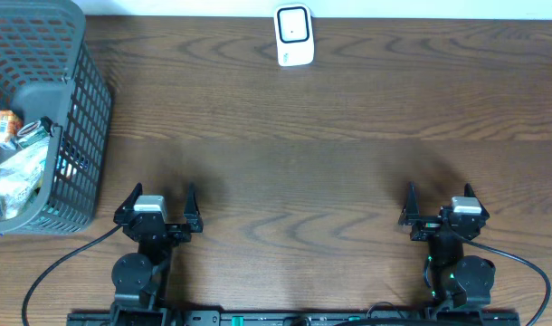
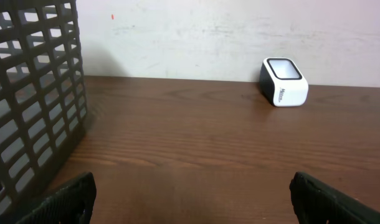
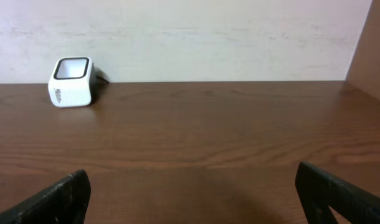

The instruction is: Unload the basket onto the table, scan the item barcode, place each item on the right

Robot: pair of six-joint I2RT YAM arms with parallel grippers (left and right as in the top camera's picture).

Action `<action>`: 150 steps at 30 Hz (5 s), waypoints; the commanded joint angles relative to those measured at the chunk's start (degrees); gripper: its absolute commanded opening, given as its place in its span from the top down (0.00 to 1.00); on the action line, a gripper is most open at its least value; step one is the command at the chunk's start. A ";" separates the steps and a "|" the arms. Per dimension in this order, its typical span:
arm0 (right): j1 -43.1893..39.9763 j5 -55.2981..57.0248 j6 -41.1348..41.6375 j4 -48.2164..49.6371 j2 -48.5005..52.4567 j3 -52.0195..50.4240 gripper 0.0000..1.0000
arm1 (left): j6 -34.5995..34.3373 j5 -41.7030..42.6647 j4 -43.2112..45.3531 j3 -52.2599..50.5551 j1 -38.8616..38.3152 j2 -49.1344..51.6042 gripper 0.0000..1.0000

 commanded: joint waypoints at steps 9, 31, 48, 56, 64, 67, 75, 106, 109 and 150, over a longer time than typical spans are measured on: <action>-0.13 -0.11 -0.44 -0.15 -0.42 -0.15 0.01 | -0.28 -0.55 -2.29 -1.05 0.26 -0.33 0.03; -0.13 -0.11 -0.44 -0.15 -0.42 -0.15 0.01 | -0.28 -0.55 -2.29 -1.05 0.26 -0.33 0.02; -0.13 -0.11 -0.44 -0.15 -0.42 -0.15 0.01 | -0.28 -0.55 -2.29 -1.05 0.26 -0.33 0.02; -0.13 -0.11 -0.44 -0.15 -0.42 -0.15 0.01 | -0.28 -0.55 -2.29 -1.05 0.26 -0.33 0.03; -0.13 -0.11 -0.44 -0.15 -0.42 -0.15 0.01 | -0.28 -0.55 -2.29 -1.05 0.26 -0.33 0.03; -0.13 -0.11 -0.44 -0.15 -0.42 -0.15 0.01 | -0.28 -0.55 -2.29 -1.05 0.26 -0.33 0.02; -0.13 -0.11 -0.44 -0.15 -0.42 -0.15 0.01 | -0.28 -0.55 -2.29 -1.05 0.26 -0.33 0.02; -0.13 -0.11 -0.44 -0.15 -0.42 -0.15 0.01 | -31.23 18.29 -0.33 -1.01 0.22 -0.31 0.02; -0.13 -0.11 -0.44 -0.15 -0.42 -0.15 0.01 | -37.22 18.34 1.88 -1.01 0.24 -0.31 0.02; -0.13 -0.11 -0.44 -0.15 -0.42 -0.15 0.01 | -13.38 -1.86 -58.95 146.59 21.73 93.07 0.02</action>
